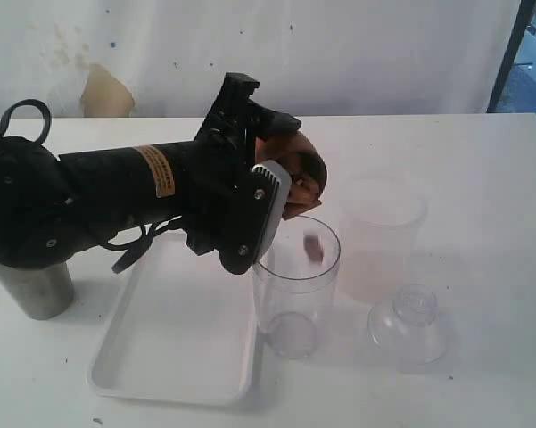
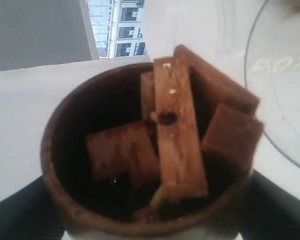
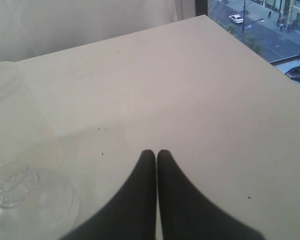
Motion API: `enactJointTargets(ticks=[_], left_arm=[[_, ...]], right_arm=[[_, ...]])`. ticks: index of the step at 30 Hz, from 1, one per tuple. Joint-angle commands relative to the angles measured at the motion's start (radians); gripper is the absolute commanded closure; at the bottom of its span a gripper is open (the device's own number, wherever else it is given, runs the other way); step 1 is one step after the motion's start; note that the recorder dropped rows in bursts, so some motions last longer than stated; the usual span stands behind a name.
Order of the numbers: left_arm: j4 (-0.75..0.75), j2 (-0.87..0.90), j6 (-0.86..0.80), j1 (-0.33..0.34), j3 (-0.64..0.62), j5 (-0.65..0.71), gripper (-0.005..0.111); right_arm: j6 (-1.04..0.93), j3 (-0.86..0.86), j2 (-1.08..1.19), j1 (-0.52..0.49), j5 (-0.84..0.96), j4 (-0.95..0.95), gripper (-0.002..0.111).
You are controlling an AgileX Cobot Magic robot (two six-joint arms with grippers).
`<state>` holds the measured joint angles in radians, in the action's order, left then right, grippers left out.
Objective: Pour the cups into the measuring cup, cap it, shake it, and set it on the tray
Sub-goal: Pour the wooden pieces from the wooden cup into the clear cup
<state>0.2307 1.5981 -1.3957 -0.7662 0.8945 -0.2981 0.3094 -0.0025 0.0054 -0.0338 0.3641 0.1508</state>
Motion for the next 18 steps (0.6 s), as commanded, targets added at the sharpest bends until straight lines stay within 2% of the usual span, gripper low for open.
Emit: enactJointTargets(ticks=[1, 12, 18], left_arm=[[-0.014, -0.011, -0.001, -0.004, 0.003, -0.031, 0.107], [-0.016, 0.006, -0.101, -0.004, 0.003, -0.037, 0.107], [-0.031, 0.021, -0.13, -0.004, 0.003, -0.102, 0.107]], right_arm=[[0.002, 0.003, -0.005, 0.003, -0.013, 0.0, 0.108], [0.002, 0.003, -0.005, 0.003, -0.013, 0.0, 0.108], [0.002, 0.003, -0.005, 0.003, -0.013, 0.0, 0.108]])
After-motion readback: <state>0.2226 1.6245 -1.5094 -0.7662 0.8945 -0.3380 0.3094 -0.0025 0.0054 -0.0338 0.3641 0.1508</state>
